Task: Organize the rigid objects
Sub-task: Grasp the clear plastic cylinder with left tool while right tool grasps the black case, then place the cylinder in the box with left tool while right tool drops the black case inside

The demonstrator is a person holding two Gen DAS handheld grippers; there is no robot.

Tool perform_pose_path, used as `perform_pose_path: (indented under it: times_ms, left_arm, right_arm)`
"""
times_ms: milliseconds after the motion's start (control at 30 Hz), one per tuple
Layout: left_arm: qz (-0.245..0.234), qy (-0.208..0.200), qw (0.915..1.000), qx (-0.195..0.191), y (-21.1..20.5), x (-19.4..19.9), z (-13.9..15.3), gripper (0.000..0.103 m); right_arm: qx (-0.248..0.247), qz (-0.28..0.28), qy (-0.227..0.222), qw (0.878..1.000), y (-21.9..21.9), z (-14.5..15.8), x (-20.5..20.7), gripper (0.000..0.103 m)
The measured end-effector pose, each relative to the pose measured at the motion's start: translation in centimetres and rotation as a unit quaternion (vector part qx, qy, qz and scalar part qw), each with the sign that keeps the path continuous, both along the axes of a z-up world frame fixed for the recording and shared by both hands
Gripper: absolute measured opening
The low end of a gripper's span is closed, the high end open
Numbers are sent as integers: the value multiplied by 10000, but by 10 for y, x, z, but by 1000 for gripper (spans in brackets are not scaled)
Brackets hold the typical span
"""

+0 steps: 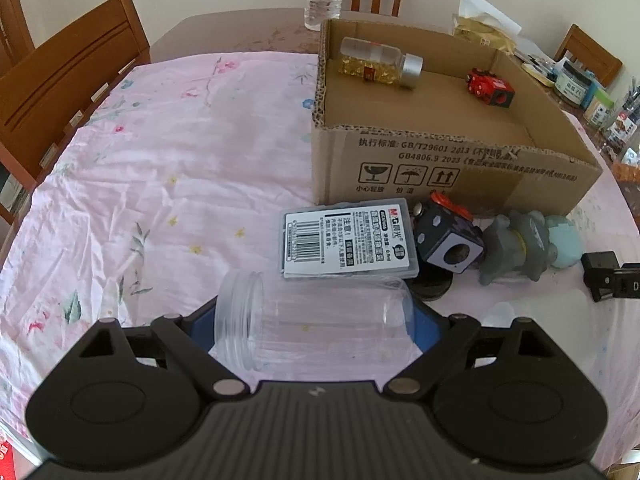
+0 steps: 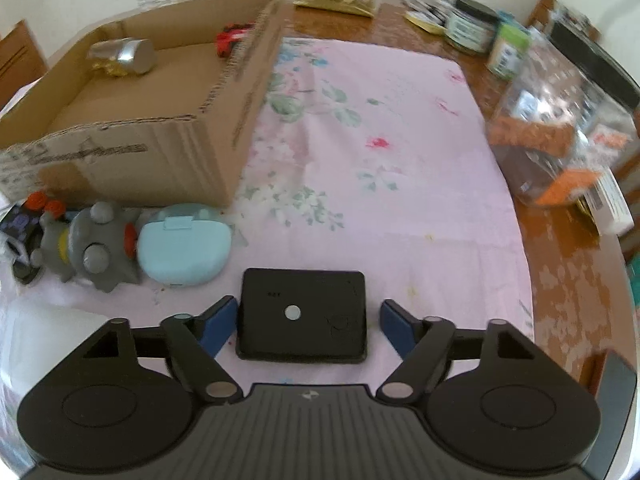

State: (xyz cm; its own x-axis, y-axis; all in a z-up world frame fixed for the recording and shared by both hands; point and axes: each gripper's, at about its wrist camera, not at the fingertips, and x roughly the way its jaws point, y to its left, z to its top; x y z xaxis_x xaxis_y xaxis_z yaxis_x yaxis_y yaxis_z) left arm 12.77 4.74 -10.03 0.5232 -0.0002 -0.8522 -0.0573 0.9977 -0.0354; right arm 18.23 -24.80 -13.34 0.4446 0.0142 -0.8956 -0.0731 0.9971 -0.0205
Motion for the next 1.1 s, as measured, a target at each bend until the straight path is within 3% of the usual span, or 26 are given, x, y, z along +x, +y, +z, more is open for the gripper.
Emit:
perform_pose_path:
  times_ms: [133, 367, 667, 900, 1100]
  left_arm:
    - [-105, 7, 9999, 24, 0, 1, 0, 91]
    - [-469, -1, 9988, 119, 1, 3, 14, 91]
    - [-1130, 62, 9936, 38, 1, 6, 55, 91]
    - [-1491, -415, 9879, 74, -11, 25, 93, 91]
    - [-1545, -800, 9847, -41, -27, 62, 106, 91]
  right_arm:
    - [7, 276, -100, 9996, 6, 1, -1, 74]
    - [-107, 410, -48, 9991, 6, 8, 0, 74]
    - [-59, 1061, -286, 9939, 4, 54, -1, 74]
    - [120, 1562, -722, 9850, 10, 106, 6, 74]
    - [174, 1742, -964, 9798, 20, 126, 18, 74]
